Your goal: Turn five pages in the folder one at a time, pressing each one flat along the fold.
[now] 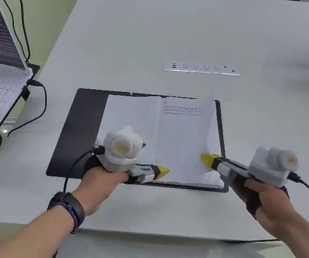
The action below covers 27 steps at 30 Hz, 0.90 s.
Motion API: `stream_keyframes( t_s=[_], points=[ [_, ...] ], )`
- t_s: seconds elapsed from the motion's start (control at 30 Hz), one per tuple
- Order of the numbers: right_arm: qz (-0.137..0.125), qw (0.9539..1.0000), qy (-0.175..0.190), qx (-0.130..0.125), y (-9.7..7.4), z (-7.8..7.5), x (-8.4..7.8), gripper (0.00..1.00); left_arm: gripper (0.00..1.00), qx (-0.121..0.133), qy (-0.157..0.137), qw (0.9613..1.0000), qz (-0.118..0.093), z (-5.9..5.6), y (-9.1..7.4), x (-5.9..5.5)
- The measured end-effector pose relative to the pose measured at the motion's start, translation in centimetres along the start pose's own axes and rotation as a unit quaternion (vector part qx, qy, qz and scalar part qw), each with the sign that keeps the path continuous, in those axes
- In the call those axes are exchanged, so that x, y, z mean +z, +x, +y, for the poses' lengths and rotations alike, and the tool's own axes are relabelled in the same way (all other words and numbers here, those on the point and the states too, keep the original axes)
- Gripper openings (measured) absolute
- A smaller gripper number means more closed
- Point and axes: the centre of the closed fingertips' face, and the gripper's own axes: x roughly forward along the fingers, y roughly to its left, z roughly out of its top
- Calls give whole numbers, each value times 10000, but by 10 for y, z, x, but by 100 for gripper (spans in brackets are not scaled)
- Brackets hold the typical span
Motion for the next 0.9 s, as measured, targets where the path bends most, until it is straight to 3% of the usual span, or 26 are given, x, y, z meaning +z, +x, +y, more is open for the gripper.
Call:
stream_keyframes(
  t_s=[0.3, 0.9],
  points=[
    [64, 9996, -195, 182, 16, 22, 7, 0, 60, 157, -7, 9998, -100, 16, -24, -4],
    [257, 9961, -462, 712, 63, 80, 9, 0, 63, 704, -391, 9963, -297, 53, -83, -26]
  ],
)
